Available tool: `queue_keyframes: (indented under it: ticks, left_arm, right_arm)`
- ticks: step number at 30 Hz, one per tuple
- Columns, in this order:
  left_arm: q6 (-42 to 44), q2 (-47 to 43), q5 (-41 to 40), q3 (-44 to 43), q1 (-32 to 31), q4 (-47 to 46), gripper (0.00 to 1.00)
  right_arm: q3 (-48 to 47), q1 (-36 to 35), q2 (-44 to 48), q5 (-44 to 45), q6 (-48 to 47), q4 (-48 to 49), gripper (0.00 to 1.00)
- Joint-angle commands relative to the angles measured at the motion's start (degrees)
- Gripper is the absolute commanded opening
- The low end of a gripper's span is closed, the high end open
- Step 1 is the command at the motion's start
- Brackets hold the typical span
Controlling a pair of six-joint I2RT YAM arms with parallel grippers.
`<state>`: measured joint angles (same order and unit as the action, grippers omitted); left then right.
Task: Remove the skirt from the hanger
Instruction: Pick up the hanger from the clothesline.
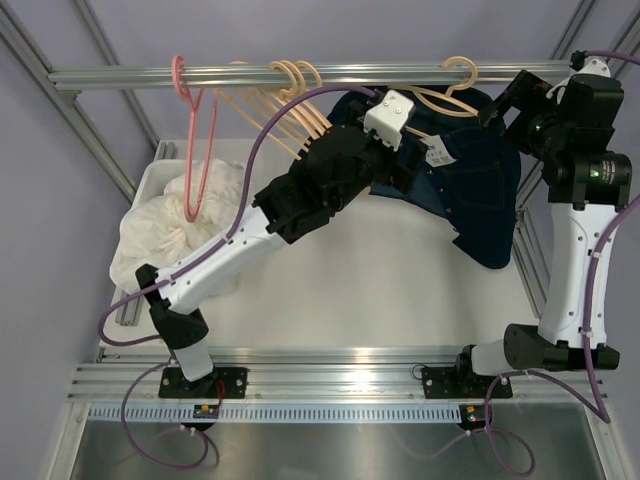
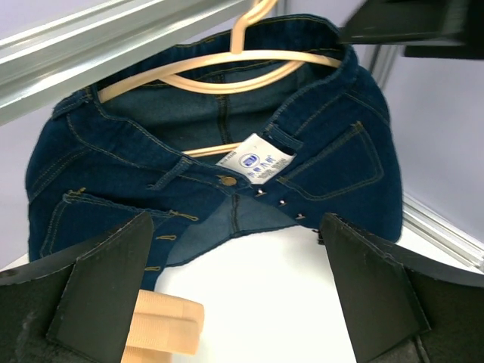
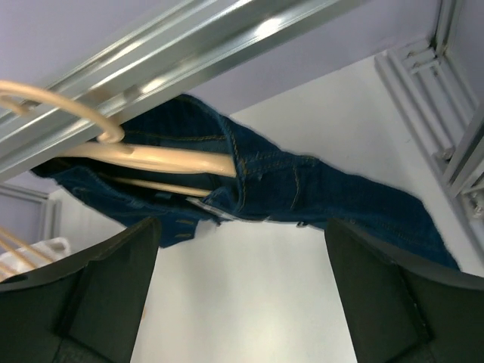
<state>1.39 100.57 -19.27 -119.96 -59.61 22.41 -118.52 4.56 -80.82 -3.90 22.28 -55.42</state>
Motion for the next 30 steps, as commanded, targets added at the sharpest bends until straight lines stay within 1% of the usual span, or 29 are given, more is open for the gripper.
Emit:
queue_keyframes:
  ticks: [1, 2, 3, 4, 7, 8, 9, 10, 11, 12, 13, 15, 16, 19, 21, 22, 25, 26, 27, 29, 30]
  left_arm:
    - [-1.0, -4.1, 4.1, 1.7, -0.2, -2.1, 0.97]
    - [-0.9, -4.4, 4.6, 2.4, -0.2, -2.1, 0.97]
    - [-0.8, -4.9, 5.9, 3.1, -0.2, -2.1, 0.97]
    - [-0.7, -5.1, 6.6, 3.7, -0.2, -2.5, 0.97]
    - [-0.6, -6.2, 9.1, 6.0, -0.2, -3.2, 0.98]
    - [-0.5, -6.6, 9.6, 6.8, -0.2, -3.3, 0.98]
    - [-0.4, -6.8, 10.7, 7.3, -0.2, -3.6, 0.98]
    - [-0.2, -6.9, 11.1, 7.5, -0.2, -4.0, 0.98]
    - [-0.1, -7.0, 11.4, 7.8, -0.2, -3.9, 0.98]
    - [0.5, -7.1, 12.1, 8.0, -0.2, -3.7, 0.98]
    - [0.6, -7.2, 12.5, 8.1, -0.2, -3.7, 0.98]
    - [1.7, -7.2, 13.2, 8.1, -0.2, -3.4, 0.98]
    - [1.9, -7.2, 13.3, 8.0, -0.2, -3.1, 0.98]
    - [2.5, -7.8, 12.9, 8.3, -0.1, -3.0, 0.98]
    - [3.0, -8.0, 12.8, 8.4, -0.1, -3.0, 0.99]
    - [3.0, -8.1, 12.6, 8.5, -0.1, -2.7, 0.99]
    - [3.1, -8.6, 12.3, 9.0, -0.1, -2.6, 0.99]
    - [2.9, -8.6, 12.2, 9.2, -0.1, -2.6, 0.99]
    - [2.6, -8.7, 12.3, 9.5, -0.1, -2.9, 0.99]
    - [2.3, -9.2, 12.6, 9.8, -0.1, -3.0, 0.99]
    - [2.1, -9.3, 12.8, 9.8, -0.1, -2.8, 0.99]
  right_arm:
    - [1.4, 0.3, -0.7, 2.2, -8.8, 6.5, 0.99]
    - [2.8, 0.3, -0.4, 2.6, -10.0, 8.5, 1.0]
    - [7.1, 0.4, 1.1, 3.2, -11.0, 10.7, 1.0]
    - [9.2, 0.3, 1.8, 3.5, -12.0, 14.6, 1.0]
    - [15.9, 0.3, 3.9, 5.0, -17.3, 20.9, 0.99]
    - [17.7, 0.3, 4.9, 4.9, -20.2, 22.9, 0.99]
    - [21.5, 0.3, 5.2, 4.3, -21.7, 24.8, 0.99]
    - [23.7, 0.3, 5.7, 4.1, -25.5, 28.9, 1.0]
    - [25.6, 0.3, 6.7, 4.2, -26.5, 31.3, 1.0]
    - [29.4, 0.3, 7.3, 3.4, -27.4, 33.5, 0.99]
    - [31.0, 0.3, 7.9, 1.5, -29.0, 37.1, 1.0]
    - [34.5, 0.3, 9.3, -1.2, -30.2, 40.1, 1.0]
    - [35.5, 0.3, 9.5, -1.1, -31.3, 43.3, 0.99]
    - [36.9, 0.3, 10.2, -2.7, -32.9, 46.7, 0.99]
    - [36.5, 0.3, 10.1, -7.6, -33.7, 47.1, 0.99]
    - [36.2, 0.3, 10.0, -8.9, -34.5, 46.5, 0.98]
    - [35.9, 0.3, 10.2, -13.4, -34.9, 45.7, 0.88]
    - [35.7, 0.3, 10.5, -15.6, -34.9, 45.2, 0.77]
    - [35.3, 0.3, 10.5, -16.3, -34.9, 44.3, 0.71]
    - [35.1, 0.3, 10.5, -17.6, -35.3, 43.0, 0.63]
    - [35.0, 0.3, 10.5, -17.7, -35.6, 42.3, 0.63]
